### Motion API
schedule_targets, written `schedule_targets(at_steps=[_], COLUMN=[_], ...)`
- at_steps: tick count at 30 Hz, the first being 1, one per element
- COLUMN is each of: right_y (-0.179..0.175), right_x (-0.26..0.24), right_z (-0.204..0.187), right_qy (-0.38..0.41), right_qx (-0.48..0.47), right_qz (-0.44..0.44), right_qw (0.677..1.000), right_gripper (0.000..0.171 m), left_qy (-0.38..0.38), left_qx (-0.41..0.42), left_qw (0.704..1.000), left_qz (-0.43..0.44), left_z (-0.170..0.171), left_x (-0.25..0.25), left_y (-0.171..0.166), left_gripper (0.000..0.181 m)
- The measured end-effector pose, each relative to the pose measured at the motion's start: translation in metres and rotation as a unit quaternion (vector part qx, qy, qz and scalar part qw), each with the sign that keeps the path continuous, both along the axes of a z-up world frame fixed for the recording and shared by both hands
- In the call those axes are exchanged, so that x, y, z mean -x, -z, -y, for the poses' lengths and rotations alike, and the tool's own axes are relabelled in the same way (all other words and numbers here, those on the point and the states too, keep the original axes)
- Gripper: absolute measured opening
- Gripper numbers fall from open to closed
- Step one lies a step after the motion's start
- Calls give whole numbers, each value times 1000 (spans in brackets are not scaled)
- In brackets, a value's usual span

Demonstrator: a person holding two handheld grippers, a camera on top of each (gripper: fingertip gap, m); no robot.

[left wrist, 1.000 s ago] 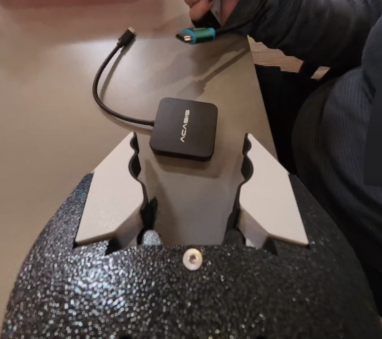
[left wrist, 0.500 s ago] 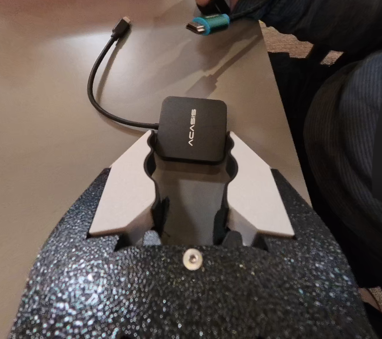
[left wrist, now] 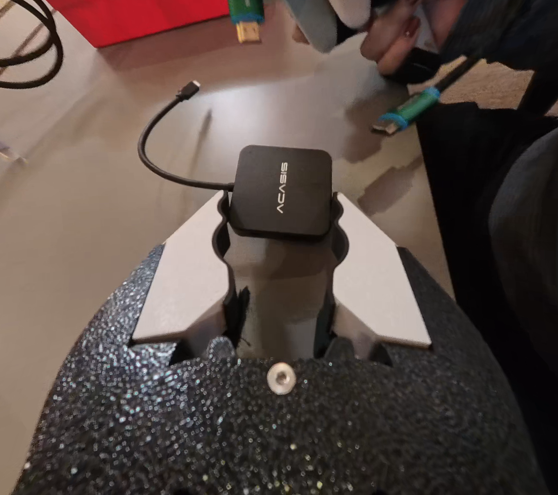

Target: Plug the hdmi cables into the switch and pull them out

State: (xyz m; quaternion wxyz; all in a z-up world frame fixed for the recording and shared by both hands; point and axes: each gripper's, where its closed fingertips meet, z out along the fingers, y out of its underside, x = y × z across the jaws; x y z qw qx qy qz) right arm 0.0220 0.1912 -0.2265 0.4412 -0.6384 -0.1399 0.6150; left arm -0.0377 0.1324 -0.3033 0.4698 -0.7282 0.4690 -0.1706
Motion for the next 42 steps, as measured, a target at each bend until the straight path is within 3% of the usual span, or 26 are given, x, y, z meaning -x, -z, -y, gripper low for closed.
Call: schedule_targets(at_steps=[1, 8, 18, 42], right_y=[2, -12, -34, -58], right_x=[3, 10, 15, 1], right_z=[4, 20, 35, 45], right_qy=[-4, 1, -7, 4], right_qx=[8, 47, 11, -38], right_qz=[3, -77, -113, -169], right_qw=[1000, 996, 994, 985], right_gripper=[10, 9, 9, 9], left_qy=[-5, -49, -67, -55], left_qx=[-12, -138, -250, -318], left_qw=[1000, 985, 961, 939], left_qz=[9, 92, 101, 123], left_z=[0, -3, -1, 10], left_x=[0, -2, -8, -12], left_y=[-4, -51, -84, -105], left_gripper=[66, 65, 65, 66])
